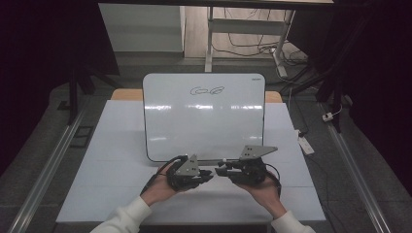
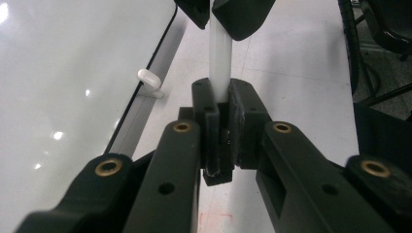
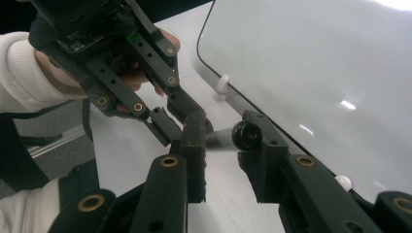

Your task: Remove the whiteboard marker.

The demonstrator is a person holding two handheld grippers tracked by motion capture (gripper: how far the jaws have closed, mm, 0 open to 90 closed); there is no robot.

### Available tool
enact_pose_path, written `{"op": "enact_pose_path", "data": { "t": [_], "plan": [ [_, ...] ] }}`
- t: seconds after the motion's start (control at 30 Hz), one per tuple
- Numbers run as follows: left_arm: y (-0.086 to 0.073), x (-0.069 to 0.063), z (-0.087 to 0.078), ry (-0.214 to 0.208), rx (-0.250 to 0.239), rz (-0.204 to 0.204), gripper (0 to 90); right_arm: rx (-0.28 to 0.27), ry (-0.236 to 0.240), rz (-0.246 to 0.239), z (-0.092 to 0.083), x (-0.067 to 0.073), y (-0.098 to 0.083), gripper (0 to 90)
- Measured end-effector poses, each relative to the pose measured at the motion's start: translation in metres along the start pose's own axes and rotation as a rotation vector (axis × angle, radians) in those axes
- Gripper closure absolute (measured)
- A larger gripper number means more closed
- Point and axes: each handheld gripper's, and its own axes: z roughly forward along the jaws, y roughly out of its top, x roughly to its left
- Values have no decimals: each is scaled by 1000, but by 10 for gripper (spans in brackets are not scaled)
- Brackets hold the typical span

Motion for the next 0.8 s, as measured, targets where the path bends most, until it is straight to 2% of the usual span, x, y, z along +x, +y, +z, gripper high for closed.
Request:
{"op": "enact_pose_path", "data": {
  "t": [0.1, 0.2, 0.23, 0.33, 0.43, 0.57, 0.67, 0.7, 0.8],
  "plan": [
    [0, 0, 0, -6, -3, -2, 823, -5, 9, 7, 1, -1, -1, 705],
    [1, 1, -2, -17, -21, -11, 824, 26, 25, -1, 5, 0, -3, 717],
    [2, 0, -3, -6, -11, 3, 824, 26, 28, -7, 7, 2, -3, 732],
    [1, -1, -2, -12, -5, 8, 824, 15, 33, -9, 8, 4, -2, 739],
    [2, -1, -1, -13, -2, 13, 825, 5, 41, 12, 6, 3, -1, 745],
    [2, -3, 1, -12, 13, 31, 823, 18, 76, 22, 7, 2, -2, 792],
    [2, -3, 1, -11, 13, 33, 822, 28, 75, 12, 7, 2, -2, 796],
    [2, -3, 1, -5, -3, 29, 820, 25, 72, 10, 7, 3, -2, 796],
    [1, -1, -3, 15, -51, -20, 783, -10, 50, 9, 3, 3, -1, 798]
  ]
}}
